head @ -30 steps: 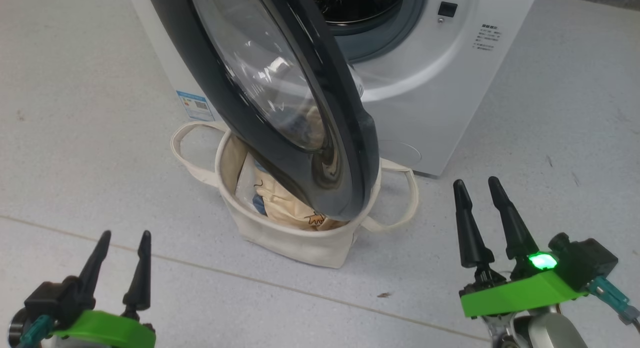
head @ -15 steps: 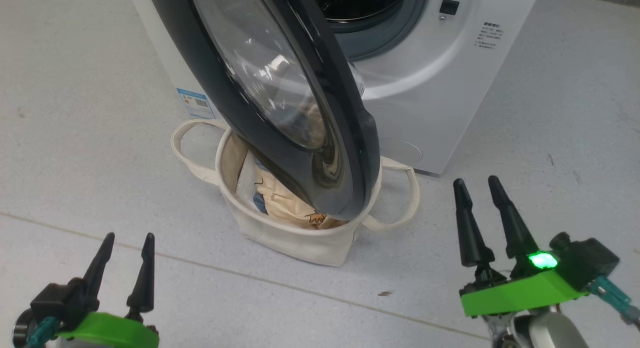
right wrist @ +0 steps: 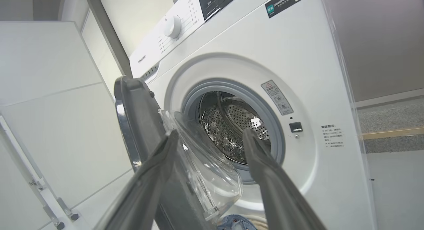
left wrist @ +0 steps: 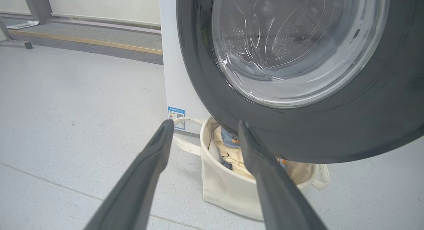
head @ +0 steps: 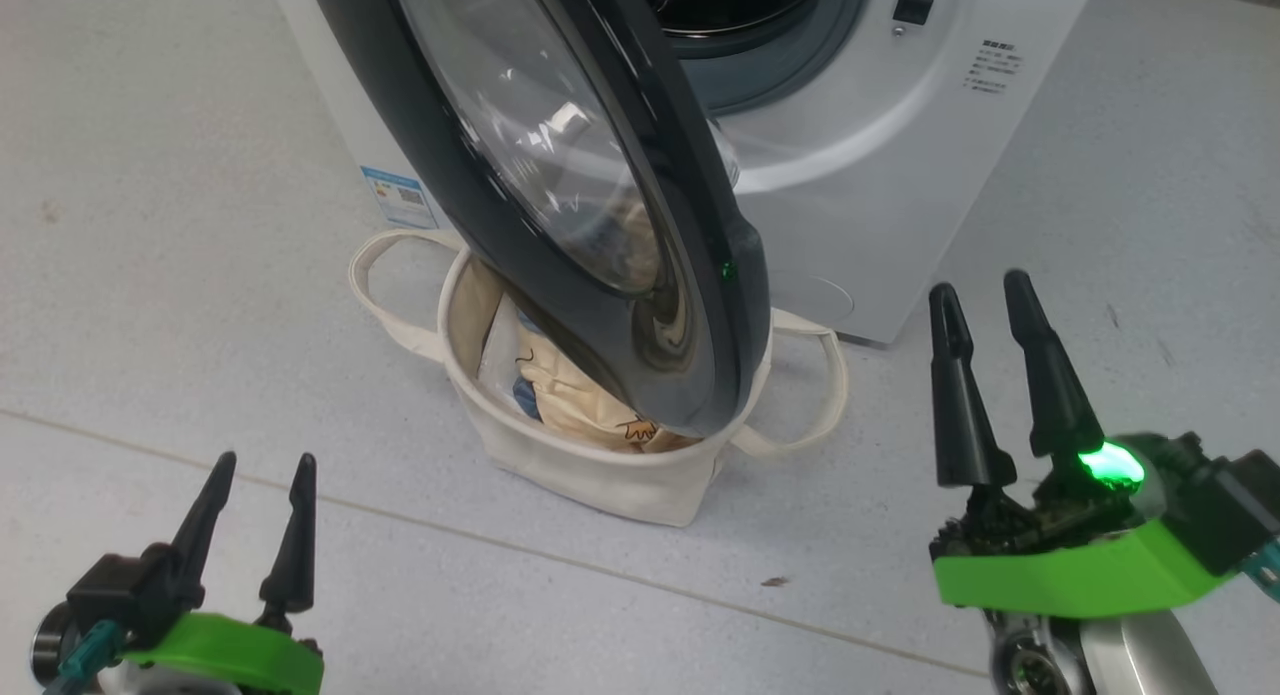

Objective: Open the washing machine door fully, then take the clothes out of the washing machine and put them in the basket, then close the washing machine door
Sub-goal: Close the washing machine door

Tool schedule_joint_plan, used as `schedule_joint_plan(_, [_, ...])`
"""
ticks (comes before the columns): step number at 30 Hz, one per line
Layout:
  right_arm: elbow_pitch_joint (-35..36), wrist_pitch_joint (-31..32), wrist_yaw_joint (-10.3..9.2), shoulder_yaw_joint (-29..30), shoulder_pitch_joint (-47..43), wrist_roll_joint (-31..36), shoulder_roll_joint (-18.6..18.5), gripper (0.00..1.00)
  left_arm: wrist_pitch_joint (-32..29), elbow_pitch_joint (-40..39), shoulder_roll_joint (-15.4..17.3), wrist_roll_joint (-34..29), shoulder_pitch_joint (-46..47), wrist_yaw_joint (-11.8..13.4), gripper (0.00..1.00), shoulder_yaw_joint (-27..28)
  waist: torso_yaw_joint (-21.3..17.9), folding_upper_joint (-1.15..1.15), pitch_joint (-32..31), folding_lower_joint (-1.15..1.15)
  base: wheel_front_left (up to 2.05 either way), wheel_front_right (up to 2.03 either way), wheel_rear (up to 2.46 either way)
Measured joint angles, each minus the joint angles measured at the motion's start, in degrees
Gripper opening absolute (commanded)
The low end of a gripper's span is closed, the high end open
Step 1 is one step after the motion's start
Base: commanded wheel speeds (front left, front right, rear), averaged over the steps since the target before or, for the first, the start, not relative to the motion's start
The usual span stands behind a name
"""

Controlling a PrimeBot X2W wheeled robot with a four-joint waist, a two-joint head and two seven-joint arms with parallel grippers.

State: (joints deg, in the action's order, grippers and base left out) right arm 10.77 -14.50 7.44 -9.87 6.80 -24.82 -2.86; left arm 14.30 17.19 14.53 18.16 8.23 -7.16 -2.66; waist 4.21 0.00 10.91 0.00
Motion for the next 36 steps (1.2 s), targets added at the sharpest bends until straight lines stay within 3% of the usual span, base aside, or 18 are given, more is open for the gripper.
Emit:
schedule_joint_plan(1, [1.0,-0.2,0.0,-0.5,0.2,-0.1,0.0,0.65,0.0,0.0,0.0,0.0,0.0,0.0,1.0,0.0,0.1,0.0,0.1,0.0,0.0,0.0,0.0])
schedule_joint_plan(2, [2.0,-0.2,0.0,-1.3,0.3,-0.5,0.0,0.0,0.0,0.0,0.0,0.0,0.0,0.0,1.0,-0.1,0.2,0.0,0.2,0.0,0.0,0.0,0.0])
schedule_joint_plan(11, [4.3,-0.2,0.0,-13.9,3.2,-0.7,-0.2,0.0,0.0,0.0,0.0,0.1,0.5,0.0,1.0,-1.3,1.8,0.0,0.9,0.0,0.0,0.0,0.0])
schedule_joint_plan(18, [-3.1,-0.2,0.0,-21.8,6.1,1.1,-0.3,0.0,0.0,0.0,0.0,0.7,1.4,0.0,1.0,-1.9,3.3,0.0,2.3,0.0,0.0,0.0,0.0])
schedule_joint_plan(24, [-9.3,-0.2,0.0,-19.9,8.0,2.4,-0.6,0.0,0.0,-0.1,-0.2,0.9,2.1,0.0,1.0,-2.4,4.7,0.0,3.9,0.0,0.0,0.0,0.0])
schedule_joint_plan(36, [-11.1,-0.2,0.05,-10.0,8.5,0.5,-0.7,0.0,0.0,-0.1,-0.3,1.3,3.4,0.0,1.0,-2.6,5.6,0.0,6.6,0.0,0.0,0.0,0.0])
